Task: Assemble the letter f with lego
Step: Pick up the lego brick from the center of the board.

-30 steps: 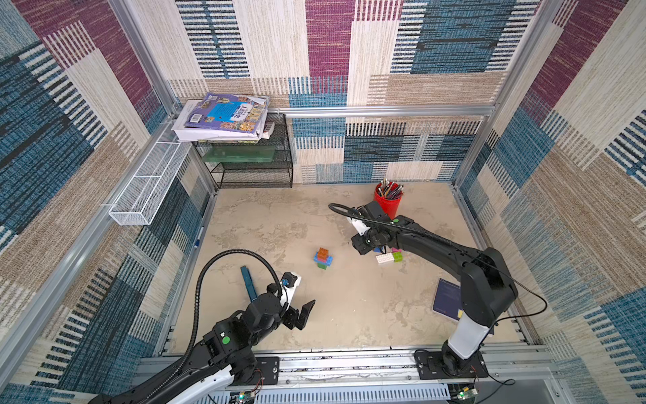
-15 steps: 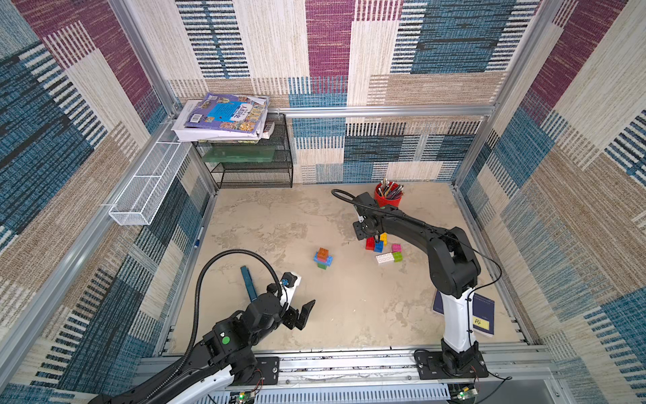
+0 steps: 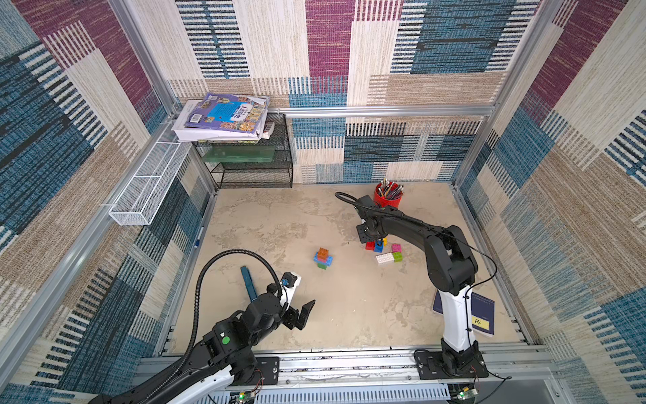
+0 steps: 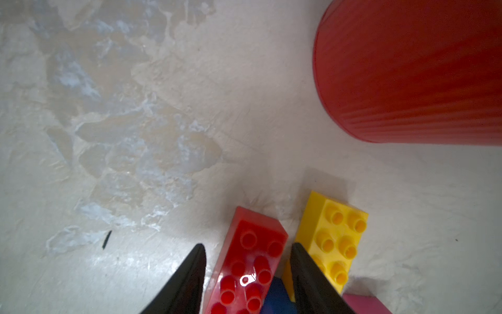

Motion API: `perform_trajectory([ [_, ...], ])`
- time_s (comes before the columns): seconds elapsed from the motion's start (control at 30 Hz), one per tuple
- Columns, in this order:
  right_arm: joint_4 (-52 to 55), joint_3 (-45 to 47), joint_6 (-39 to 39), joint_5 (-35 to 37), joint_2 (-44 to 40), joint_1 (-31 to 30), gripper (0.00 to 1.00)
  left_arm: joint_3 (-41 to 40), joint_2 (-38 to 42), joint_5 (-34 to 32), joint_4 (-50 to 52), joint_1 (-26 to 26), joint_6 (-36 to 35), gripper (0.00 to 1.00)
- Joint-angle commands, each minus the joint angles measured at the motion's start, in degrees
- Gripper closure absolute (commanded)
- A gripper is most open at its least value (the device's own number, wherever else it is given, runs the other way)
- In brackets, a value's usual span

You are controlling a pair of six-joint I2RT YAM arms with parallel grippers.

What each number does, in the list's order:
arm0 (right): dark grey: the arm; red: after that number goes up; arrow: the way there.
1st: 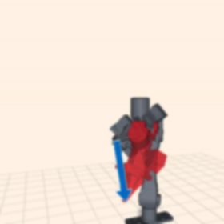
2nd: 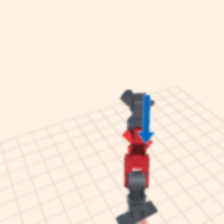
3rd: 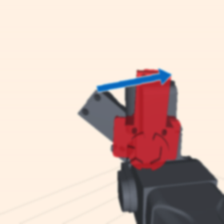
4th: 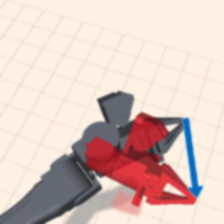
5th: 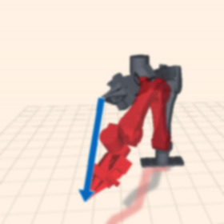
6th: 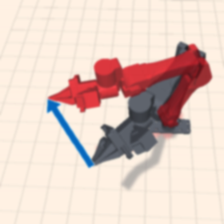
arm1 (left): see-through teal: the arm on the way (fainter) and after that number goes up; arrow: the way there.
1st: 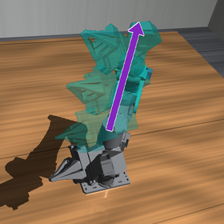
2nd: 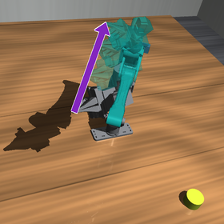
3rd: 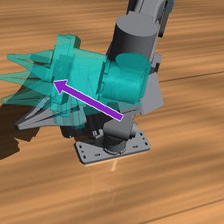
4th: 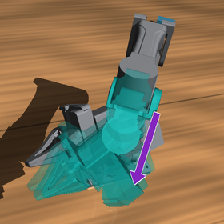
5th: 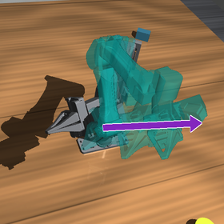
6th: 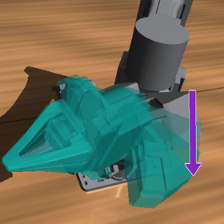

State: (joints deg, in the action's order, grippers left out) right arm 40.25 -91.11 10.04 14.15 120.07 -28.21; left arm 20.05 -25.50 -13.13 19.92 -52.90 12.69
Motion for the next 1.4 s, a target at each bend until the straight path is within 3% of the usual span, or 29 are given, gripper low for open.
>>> perform_trajectory([
  [0.0, 0.1, 0.4, 0.9, 0.5, -0.5, 0.0, 0.46, 0.4, -0.1, 0.0, -1.3, 0.1, 0.5, 0.01],
  [0.5, -1.5, 0.5, -3.4, -5.1, -0.9, -4.0, 0.51, 0.3, -0.1, 0.0, -1.3, 0.1, 0.6, 0.01],
  [0.73, -1.6, 0.8, -3.2, -3.5, -1.9, -3.9, 0.5, 0.4, -0.1, 0.0, -1.3, 0.1, 0.6, 0.01],
  [1.0, -1.7, 2.1, -6.6, -7.8, -2.4, -3.9, 0.51, 0.4, -0.1, 0.0, -1.2, 0.0, 0.6, 0.01],
  [1.37, -1.6, 3.8, -7.9, -7.9, -2.2, -2.9, 0.53, 0.3, -0.1, -0.1, -1.3, 0.1, 0.6, 0.01],
])
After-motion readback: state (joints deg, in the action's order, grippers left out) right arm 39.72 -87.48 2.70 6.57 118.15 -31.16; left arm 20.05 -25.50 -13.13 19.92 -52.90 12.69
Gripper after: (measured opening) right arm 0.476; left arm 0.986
